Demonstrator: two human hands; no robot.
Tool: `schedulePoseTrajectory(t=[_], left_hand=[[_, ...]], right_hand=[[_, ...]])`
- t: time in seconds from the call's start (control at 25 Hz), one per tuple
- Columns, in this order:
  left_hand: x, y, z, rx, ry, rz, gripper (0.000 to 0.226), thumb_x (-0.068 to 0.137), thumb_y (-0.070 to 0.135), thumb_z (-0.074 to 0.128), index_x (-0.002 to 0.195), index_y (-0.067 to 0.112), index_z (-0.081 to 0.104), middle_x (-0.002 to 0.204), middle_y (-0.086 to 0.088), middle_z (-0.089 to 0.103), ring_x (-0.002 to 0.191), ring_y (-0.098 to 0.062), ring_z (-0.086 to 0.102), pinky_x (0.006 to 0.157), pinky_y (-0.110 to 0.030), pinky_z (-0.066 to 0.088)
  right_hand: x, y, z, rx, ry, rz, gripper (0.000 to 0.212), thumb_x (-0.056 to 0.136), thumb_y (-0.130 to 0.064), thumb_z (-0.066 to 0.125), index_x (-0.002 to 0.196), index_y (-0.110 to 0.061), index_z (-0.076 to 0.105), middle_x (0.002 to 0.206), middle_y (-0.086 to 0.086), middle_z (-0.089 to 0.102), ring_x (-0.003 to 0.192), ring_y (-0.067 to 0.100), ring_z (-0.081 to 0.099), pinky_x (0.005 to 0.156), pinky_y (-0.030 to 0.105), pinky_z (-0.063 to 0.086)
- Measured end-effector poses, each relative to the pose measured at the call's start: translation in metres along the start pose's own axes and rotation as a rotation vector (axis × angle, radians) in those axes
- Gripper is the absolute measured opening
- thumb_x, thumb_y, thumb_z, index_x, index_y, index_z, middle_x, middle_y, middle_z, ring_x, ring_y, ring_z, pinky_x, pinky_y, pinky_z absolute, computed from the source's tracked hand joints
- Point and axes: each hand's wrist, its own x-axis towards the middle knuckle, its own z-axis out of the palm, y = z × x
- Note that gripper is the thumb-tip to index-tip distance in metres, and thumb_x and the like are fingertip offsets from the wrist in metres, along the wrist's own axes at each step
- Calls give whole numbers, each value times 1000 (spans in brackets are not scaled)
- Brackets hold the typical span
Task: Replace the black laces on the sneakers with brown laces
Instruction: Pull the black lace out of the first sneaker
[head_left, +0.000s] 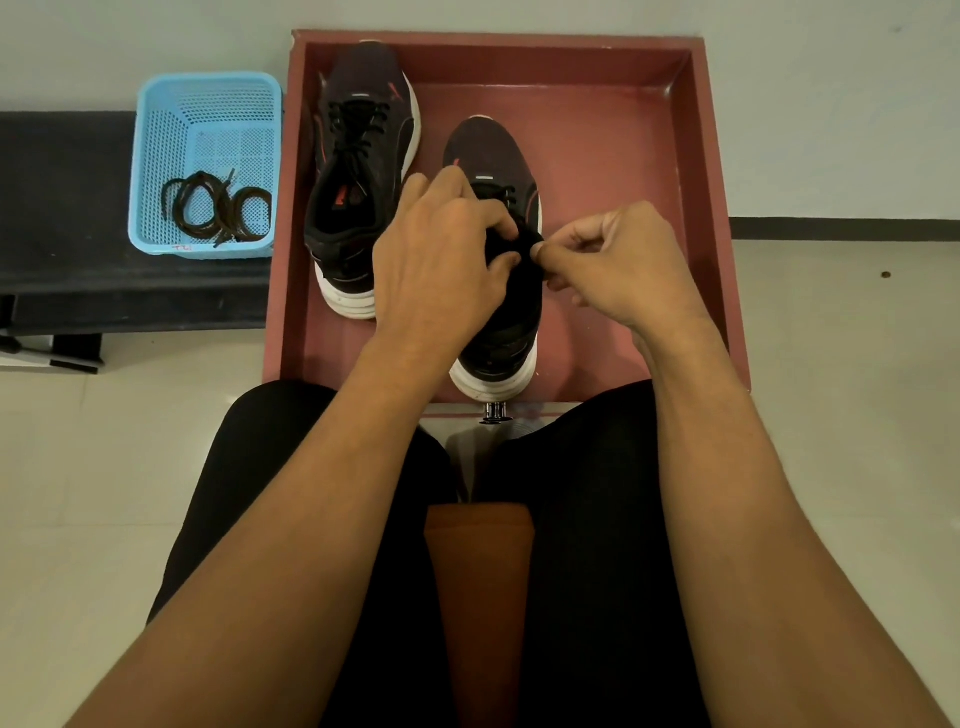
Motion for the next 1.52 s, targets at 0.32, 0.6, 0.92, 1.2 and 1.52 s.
schedulePoseTrajectory(t=[0.32, 0.6, 0.92, 1.2, 1.52], left_hand=[[8, -22, -7, -302, 98, -133, 10, 91, 36, 75, 88, 26, 74, 77, 14, 64, 71, -3, 60, 68, -16, 49], [6, -34, -21, -519, 247, -412, 15, 102, 25, 62, 101, 11, 65, 75, 2, 75, 48, -8, 68, 47, -27, 57], [7, -30, -29, -681, 218, -540, 16, 107, 24, 53, 108, 9, 47, 70, -8, 72, 39, -16, 62, 37, -27, 44], [-7, -29, -25, -379, -27, -381, 29, 93, 49, 72, 81, 22, 70, 60, 8, 67, 54, 1, 64, 59, -13, 50], [-14, -28, -18, -400, -126, -377, 22, 92, 43, 77, 94, 21, 79, 67, 7, 71, 62, -9, 72, 64, -38, 65]], right_hand=[[1, 3, -1, 20, 19, 26, 16, 87, -27, 82, 71, -25, 80, 63, -5, 75, 66, 11, 76, 75, 37, 66], [2, 2, -2, 11, 21, 58, 16, 87, -27, 82, 71, -24, 80, 65, -4, 76, 72, 17, 78, 78, 41, 66], [-2, -1, -3, 31, 11, 35, 10, 85, -31, 85, 79, -25, 80, 72, -7, 78, 73, 8, 76, 75, 32, 64], [4, -8, 9, -98, 44, -291, 28, 85, -29, 83, 109, -42, 77, 100, -9, 68, 80, 8, 66, 79, 22, 58], [10, -21, 31, -372, 4, -330, 25, 90, -37, 82, 114, -38, 75, 119, -4, 49, 108, 9, 50, 86, 21, 43]])
